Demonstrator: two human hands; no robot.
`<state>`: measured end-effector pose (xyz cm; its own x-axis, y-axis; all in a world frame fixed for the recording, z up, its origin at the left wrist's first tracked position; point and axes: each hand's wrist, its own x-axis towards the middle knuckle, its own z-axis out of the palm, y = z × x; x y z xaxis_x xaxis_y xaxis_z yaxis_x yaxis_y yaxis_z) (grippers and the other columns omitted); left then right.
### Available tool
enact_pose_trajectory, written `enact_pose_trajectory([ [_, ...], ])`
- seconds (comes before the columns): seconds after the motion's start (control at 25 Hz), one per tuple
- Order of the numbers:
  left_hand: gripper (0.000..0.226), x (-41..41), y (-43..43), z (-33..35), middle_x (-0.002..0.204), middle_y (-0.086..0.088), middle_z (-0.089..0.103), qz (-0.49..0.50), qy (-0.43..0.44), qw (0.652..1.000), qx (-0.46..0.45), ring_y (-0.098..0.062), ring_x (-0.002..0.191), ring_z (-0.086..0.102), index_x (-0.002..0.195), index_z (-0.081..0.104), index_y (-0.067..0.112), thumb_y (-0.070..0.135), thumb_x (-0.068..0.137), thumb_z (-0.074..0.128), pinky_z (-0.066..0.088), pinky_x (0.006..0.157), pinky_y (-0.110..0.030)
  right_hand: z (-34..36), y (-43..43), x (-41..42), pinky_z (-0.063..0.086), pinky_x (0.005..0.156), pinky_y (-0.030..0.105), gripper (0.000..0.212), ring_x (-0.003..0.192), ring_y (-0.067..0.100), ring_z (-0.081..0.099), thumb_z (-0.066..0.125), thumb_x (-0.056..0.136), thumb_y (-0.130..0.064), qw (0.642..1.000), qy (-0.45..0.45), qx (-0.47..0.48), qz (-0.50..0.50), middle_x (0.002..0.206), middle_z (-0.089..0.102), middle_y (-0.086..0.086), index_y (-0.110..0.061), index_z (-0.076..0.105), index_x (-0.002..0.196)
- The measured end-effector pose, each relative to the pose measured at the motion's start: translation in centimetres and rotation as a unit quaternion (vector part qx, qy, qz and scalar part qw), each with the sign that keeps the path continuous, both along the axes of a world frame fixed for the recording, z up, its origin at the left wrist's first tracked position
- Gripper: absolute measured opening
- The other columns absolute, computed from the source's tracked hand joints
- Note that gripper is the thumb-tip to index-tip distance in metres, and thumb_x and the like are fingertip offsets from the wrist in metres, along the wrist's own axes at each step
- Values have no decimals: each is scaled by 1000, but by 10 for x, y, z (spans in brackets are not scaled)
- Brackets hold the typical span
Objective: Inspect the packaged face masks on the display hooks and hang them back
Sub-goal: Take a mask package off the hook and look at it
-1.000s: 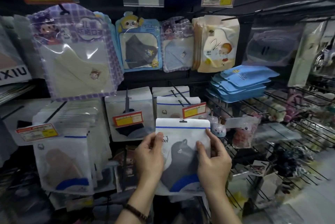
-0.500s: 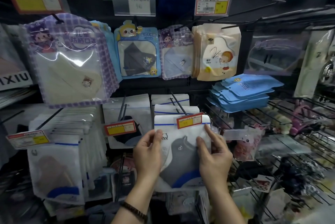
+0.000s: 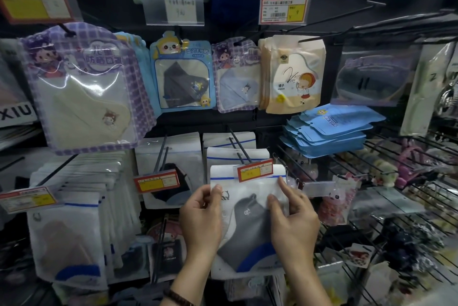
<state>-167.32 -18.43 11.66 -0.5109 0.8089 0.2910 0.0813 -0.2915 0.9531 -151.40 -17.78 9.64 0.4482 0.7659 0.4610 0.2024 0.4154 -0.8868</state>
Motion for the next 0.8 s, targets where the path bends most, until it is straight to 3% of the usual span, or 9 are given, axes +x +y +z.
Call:
enact_pose_trajectory([
  [0.08, 24, 1, 0, 4, 73, 5, 74, 4, 38, 999, 10, -10, 65, 68, 78, 75, 24, 31, 101, 70, 51, 59, -22, 2, 0, 1, 57, 98, 37, 41, 104, 0, 68, 82, 93, -19, 1000, -1, -12, -15, 110, 68, -22, -30, 76, 132],
  [0.2, 23, -3, 6, 2, 73, 2, 74, 14, 10, 1000, -10, -18, 69, 71, 78, 75, 25, 31, 100, 71, 55, 63, -32, 6, -1, -2, 57, 87, 38, 42, 90, 13, 68, 82, 92, -19, 998, -46, 7, -29, 106, 67, -16, -28, 76, 133],
  [0.32, 22, -5, 9, -4, 74, -2, 76, 14, -26, 999, -31, -28, 70, 72, 79, 74, 24, 27, 100, 71, 56, 62, -39, 7, -1, -5, 46, 83, 8, 42, 90, 0, 64, 82, 91, -14, 994, -91, -5, -52, 103, 63, -20, -22, 77, 132],
  [0.4, 17, -3, 12, -2, 76, -1, 77, 8, -22, 999, -29, -27, 71, 73, 85, 73, 25, 25, 101, 70, 58, 62, -39, 8, 2, -5, 38, 79, -2, 42, 92, -7, 60, 81, 92, -13, 993, -95, -30, -62, 103, 60, -22, -20, 76, 133],
  [0.52, 12, -3, 24, 0, 78, 1, 77, 11, -6, 1000, -20, -23, 72, 74, 89, 72, 28, 24, 101, 70, 60, 65, -42, 12, 6, -7, 35, 80, 5, 45, 88, 5, 56, 77, 95, -14, 989, -121, -40, -72, 104, 58, -10, -17, 71, 140],
  [0.64, 12, -11, 44, -1, 77, 4, 77, 27, 13, 999, -18, -15, 71, 73, 90, 71, 30, 24, 101, 71, 59, 66, -37, 16, 13, -18, 31, 95, 12, 47, 107, 8, 48, 71, 101, -21, 978, -193, -68, -25, 120, 50, -4, -14, 62, 147],
  [0.8, 6, -20, 70, 3, 88, 7, 76, 19, 32, 998, -43, -13, 84, 74, 98, 70, 28, 30, 103, 67, 59, 73, -32, 16, 33, -30, 36, 107, 25, 38, 130, 22, 48, 69, 101, -30, 970, -221, -102, 27, 133, 48, 2, -21, 61, 137],
])
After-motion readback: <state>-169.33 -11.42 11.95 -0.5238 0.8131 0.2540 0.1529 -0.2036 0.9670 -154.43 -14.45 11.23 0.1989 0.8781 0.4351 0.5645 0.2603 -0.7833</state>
